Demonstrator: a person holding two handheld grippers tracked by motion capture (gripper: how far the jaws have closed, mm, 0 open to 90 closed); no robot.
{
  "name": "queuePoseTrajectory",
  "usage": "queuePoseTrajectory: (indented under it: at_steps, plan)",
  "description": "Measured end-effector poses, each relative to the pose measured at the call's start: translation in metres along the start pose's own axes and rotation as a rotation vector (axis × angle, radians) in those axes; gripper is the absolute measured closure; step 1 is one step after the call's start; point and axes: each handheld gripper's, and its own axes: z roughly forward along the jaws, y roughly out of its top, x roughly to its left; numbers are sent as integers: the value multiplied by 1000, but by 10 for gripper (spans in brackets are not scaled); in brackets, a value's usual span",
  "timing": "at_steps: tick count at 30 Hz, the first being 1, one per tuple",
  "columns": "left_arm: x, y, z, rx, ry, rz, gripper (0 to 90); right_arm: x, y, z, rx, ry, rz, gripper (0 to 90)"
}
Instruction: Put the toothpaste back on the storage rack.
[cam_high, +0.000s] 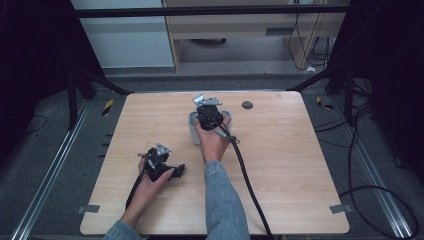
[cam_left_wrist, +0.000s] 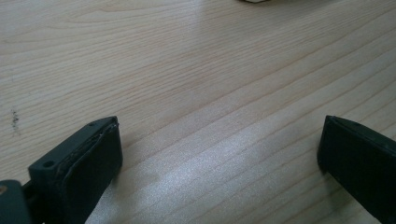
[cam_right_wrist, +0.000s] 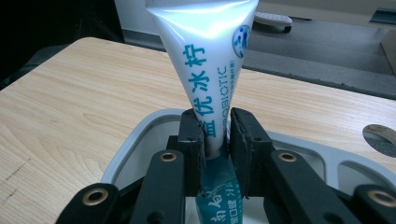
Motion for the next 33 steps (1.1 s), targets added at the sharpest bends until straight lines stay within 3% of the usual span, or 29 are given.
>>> queuePoseTrajectory:
  at_steps: [33]
  plan:
    - [0, 0, 0, 0, 0, 0, 0, 0, 4, -14, 12, 51, -21, 562]
